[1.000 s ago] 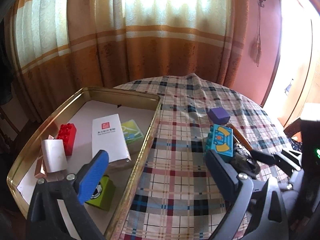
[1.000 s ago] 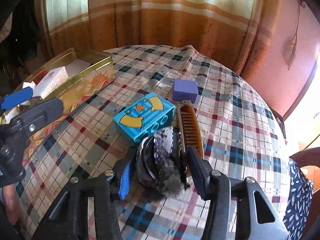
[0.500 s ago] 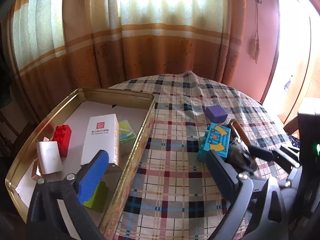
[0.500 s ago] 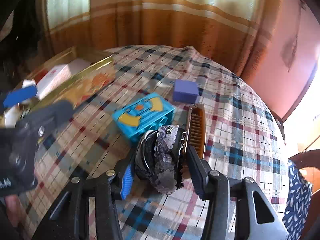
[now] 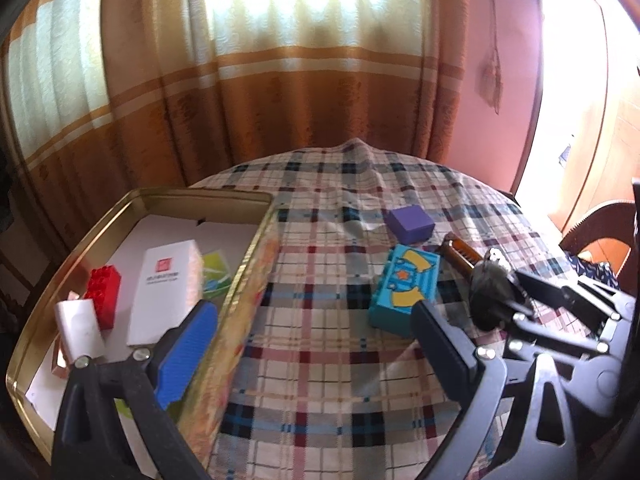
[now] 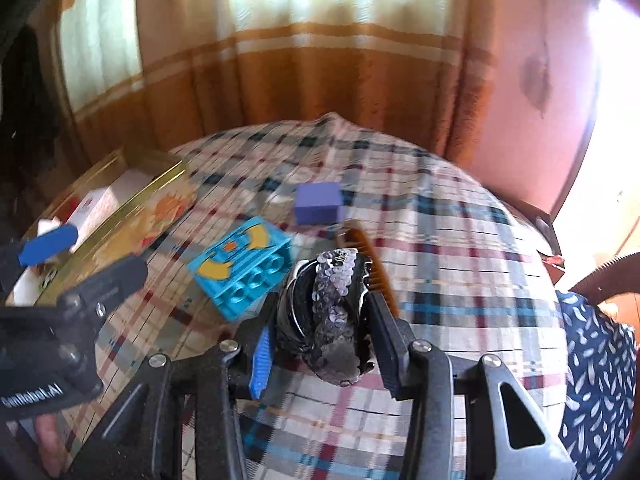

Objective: Organize rigid objects
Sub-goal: 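Close the left gripper on the blue toy block while the right gripper lifts the bracelet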

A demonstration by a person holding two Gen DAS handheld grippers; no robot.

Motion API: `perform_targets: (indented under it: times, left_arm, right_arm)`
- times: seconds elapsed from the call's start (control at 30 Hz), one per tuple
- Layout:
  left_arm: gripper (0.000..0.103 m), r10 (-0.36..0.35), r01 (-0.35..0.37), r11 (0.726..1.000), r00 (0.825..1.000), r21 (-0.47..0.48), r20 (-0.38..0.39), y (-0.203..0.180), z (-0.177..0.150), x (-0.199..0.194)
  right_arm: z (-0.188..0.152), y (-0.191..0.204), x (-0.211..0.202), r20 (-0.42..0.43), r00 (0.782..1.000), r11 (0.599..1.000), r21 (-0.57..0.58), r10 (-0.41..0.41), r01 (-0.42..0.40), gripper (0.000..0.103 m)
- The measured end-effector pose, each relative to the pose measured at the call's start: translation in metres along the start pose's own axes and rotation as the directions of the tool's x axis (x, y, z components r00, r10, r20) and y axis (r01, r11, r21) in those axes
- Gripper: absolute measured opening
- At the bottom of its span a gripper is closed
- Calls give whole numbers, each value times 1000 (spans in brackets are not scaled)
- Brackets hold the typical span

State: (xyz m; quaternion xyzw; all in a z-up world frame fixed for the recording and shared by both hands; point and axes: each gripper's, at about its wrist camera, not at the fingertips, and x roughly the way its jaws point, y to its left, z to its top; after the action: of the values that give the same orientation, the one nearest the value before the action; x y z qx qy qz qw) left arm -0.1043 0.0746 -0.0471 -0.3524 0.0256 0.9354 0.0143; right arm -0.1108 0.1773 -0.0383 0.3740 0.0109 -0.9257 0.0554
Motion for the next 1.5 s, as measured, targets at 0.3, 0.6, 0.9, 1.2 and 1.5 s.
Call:
perform_targets:
  times: [0.3,0.6,0.9,1.2,1.5]
  left_arm:
    - [94,-53,55,996,998,65,-30,-25,9,21]
    - [91,-105,112,988,993,111,-59,-35,11,40]
    - [65,-124,143,978,984,149,-127,-45,7,65]
    - [41,-143,154,982,985,110,-98,-38,6,58]
    - [41,-68,67,994,998,85,8,-26,-1,32]
  right_arm:
    - [1,-22,2,-6,999,995,90,-33,33,46]
    - [0,-30,0,5,999,990,127,-54,53,45]
    - [0,-28,0,5,999,992,116,-45,44,45]
    - [0,-23,-1,16,999,995,92,-41,40,45]
    - [0,-10,-9,67,997,999,33,-40,38,45]
